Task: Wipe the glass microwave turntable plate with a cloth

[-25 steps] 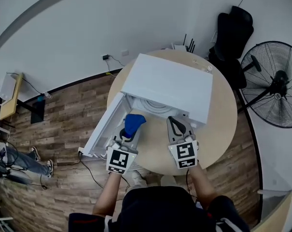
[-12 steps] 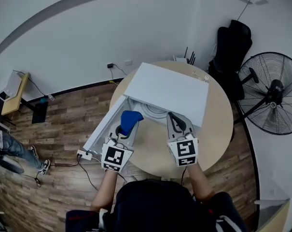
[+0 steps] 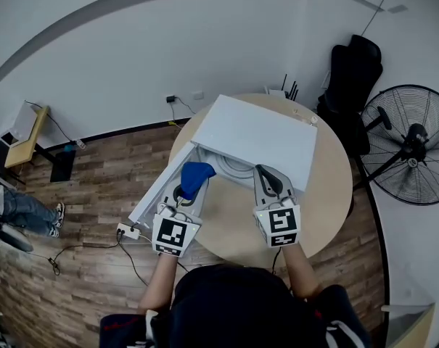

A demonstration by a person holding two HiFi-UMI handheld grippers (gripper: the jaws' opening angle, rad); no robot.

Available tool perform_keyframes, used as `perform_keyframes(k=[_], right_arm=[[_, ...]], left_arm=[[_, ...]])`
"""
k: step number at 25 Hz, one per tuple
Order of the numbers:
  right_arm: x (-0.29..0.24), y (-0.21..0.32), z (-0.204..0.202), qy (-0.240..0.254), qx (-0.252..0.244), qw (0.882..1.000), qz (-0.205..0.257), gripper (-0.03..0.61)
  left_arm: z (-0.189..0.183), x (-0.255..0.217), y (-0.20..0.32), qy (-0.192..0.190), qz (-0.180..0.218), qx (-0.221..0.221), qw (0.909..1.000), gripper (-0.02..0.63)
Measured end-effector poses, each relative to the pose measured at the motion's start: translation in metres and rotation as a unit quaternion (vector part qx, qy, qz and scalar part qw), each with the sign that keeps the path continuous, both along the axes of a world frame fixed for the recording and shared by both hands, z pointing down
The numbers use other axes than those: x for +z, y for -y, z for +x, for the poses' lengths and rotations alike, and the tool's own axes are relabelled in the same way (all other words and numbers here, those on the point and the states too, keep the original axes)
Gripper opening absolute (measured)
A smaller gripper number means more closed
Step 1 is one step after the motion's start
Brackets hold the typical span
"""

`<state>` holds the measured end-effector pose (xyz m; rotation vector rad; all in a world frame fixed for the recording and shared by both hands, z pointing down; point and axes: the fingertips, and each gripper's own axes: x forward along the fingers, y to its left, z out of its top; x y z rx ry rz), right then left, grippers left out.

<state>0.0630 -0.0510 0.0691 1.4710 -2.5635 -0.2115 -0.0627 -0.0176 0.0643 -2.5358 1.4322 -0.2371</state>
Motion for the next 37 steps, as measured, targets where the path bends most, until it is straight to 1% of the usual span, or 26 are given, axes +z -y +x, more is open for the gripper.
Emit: perform_keyframes(k=[2, 6, 11, 17, 24, 37], right_arm=[[-0.002, 0.001, 0.000, 0.001, 0.000, 1.000, 0.004, 0.011], [-0.005, -0.001, -0.001, 0.000, -0.004, 1.000, 0.013, 0.011], [-0.011, -0.004, -0.005, -0.004, -0.011, 1.000, 0.018, 0.011], [-0.016, -0.007, -0.008, -0.001, -0.017, 1.000, 0.018, 0.011], [-0.015, -0.011, -0.006, -0.003, -0.020, 1.000, 0.021, 0.011], [-0.009, -0.014, -0.006, -0.004, -0.022, 1.000, 0.013, 0.011]], left_arm=[[-0.001, -0.002, 0.001, 0.003, 0.005, -0.002, 1.0000, 0.054], [-0.002, -0.006, -0.001, -0.009, 0.008, -0.003, 0.9999, 0.054], [-0.002, -0.011, -0.004, -0.011, 0.014, -0.002, 0.9998, 0.054], [-0.001, -0.012, -0.007, -0.009, 0.013, 0.000, 0.9999, 0.054], [0.008, -0.013, -0.010, -0.009, 0.018, 0.005, 0.9998, 0.054], [0.006, -0.017, -0.012, -0.018, 0.019, -0.005, 0.9996, 0.054]])
